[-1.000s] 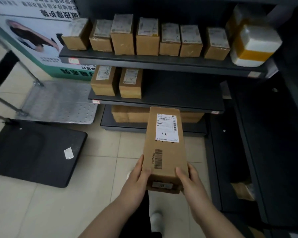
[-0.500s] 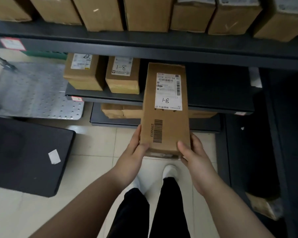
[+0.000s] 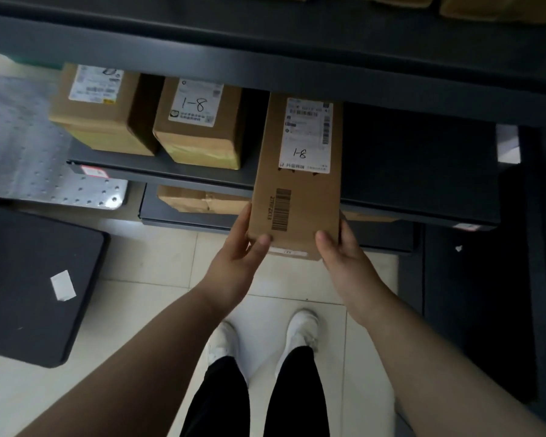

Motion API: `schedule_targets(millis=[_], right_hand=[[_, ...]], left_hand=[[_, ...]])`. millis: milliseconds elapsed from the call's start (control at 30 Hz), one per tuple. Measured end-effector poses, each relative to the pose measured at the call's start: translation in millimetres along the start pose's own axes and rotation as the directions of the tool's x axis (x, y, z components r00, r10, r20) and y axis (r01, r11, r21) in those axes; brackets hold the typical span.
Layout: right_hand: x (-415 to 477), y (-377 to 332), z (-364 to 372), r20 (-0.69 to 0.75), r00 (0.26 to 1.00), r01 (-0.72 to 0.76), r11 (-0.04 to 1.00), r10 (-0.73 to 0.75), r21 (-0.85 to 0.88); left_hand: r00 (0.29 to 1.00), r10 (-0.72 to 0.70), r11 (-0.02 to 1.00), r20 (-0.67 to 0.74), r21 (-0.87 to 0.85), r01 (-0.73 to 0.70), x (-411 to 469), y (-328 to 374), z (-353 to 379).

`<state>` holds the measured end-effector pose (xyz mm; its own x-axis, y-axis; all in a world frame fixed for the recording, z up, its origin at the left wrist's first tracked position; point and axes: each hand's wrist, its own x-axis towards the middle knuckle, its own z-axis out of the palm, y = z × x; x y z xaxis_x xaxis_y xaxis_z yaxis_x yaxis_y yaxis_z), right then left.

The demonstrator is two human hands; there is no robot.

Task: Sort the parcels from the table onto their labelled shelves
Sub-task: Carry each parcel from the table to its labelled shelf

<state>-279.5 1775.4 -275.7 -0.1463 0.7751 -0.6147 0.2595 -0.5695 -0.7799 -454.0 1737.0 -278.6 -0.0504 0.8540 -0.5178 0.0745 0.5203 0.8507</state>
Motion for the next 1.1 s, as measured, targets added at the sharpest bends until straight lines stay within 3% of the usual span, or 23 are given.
schedule_targets(millis=[333, 667, 800, 867, 900, 967, 1033, 1100], right_hand=[[72.3, -20.9, 0.0, -0.018, 0.999, 0.046, 0.985, -0.049, -0.166], [96.2, -37.7, 0.2, -0.057, 0.995, 0.061, 0.959, -0.080, -0.277], [96.2, -48.4, 3.0, -0.185, 0.970, 0.047, 0.870, -0.157, -0.491], [83.3, -54.1, 4.9, -0.231, 0.940, 0.052, 0.775, -0.250, -0.630], [74.3, -56.0, 5.5, -0.206, 0.927, 0.081, 0.705, -0.312, -0.705], [55.9, -53.3, 6.9, -0.094, 0.911, 0.151, 0.536, -0.402, -0.830], [40.5, -45.0, 9.2, 0.021, 0.925, 0.180, 0.387, -0.380, -0.904], [31.6, -35.6, 13.4, 0.108, 0.947, 0.188, 0.250, -0.301, -0.950]], left_hand=[[0.994, 0.104, 0.950, -0.017, 0.296, -0.094, 73.8, 12.6, -12.6], [0.997, 0.080, 0.878, -0.015, 0.474, -0.063, 105.8, 37.2, -17.8], [0.998, 0.005, 0.833, -0.067, 0.552, 0.033, 111.5, 46.3, -15.1], [0.996, 0.066, 0.794, -0.063, 0.608, -0.014, 100.8, 52.4, -14.8], [0.992, 0.123, 0.748, -0.043, 0.661, -0.064, 92.0, 54.4, -15.5], [0.974, 0.223, 0.549, 0.051, 0.819, -0.168, 73.7, 55.5, -18.7], [0.951, 0.251, 0.313, 0.183, 0.914, -0.258, 59.2, 50.3, -20.1], [0.942, 0.202, 0.142, 0.269, 0.943, -0.300, 51.5, 43.9, -18.3]])
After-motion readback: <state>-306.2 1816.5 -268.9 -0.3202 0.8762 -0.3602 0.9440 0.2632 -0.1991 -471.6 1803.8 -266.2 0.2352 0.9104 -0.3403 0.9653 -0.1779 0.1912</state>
